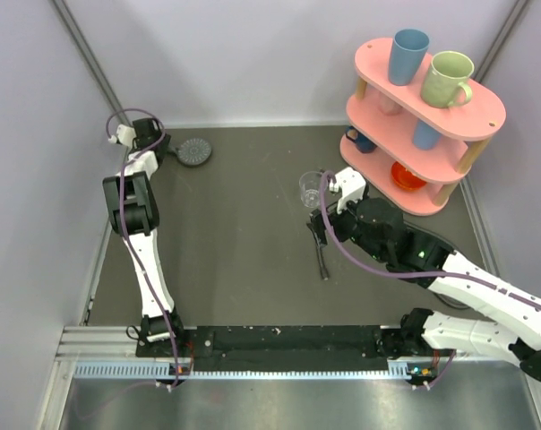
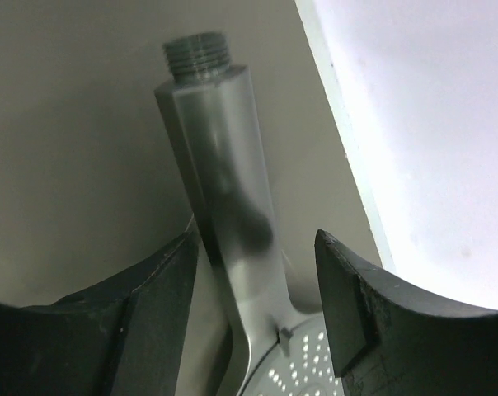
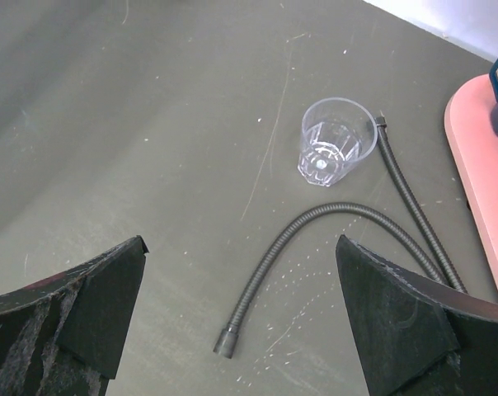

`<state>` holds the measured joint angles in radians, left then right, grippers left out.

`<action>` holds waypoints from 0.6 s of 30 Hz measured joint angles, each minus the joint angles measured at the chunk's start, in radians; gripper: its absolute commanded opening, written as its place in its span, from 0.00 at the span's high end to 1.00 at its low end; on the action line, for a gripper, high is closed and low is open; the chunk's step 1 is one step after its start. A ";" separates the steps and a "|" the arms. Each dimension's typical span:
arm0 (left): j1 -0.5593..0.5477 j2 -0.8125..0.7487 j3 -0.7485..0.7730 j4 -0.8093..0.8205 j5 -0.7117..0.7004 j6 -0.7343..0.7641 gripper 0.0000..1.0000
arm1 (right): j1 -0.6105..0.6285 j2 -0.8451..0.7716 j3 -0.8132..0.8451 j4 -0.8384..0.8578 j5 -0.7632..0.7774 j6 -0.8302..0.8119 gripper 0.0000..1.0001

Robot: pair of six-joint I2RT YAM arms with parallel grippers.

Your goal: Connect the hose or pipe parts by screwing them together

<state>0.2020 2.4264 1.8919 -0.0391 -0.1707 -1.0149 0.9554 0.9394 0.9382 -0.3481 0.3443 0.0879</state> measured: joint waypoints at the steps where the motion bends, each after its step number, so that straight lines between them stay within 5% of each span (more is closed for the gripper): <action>1: 0.001 0.011 0.023 -0.011 -0.005 -0.002 0.37 | 0.000 0.002 0.000 0.007 0.004 -0.002 0.03; 8: 0.007 0.086 0.159 -0.084 -0.020 -0.018 0.46 | 0.000 0.037 0.000 0.029 0.032 -0.017 0.03; 18: 0.009 0.075 0.122 -0.081 -0.015 -0.071 0.84 | 0.000 0.069 0.000 0.047 0.056 -0.036 0.03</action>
<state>0.2111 2.5011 2.0144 -0.1200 -0.1860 -1.0863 0.9554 1.0088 0.9386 -0.3012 0.4004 0.0521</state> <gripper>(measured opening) 0.394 0.974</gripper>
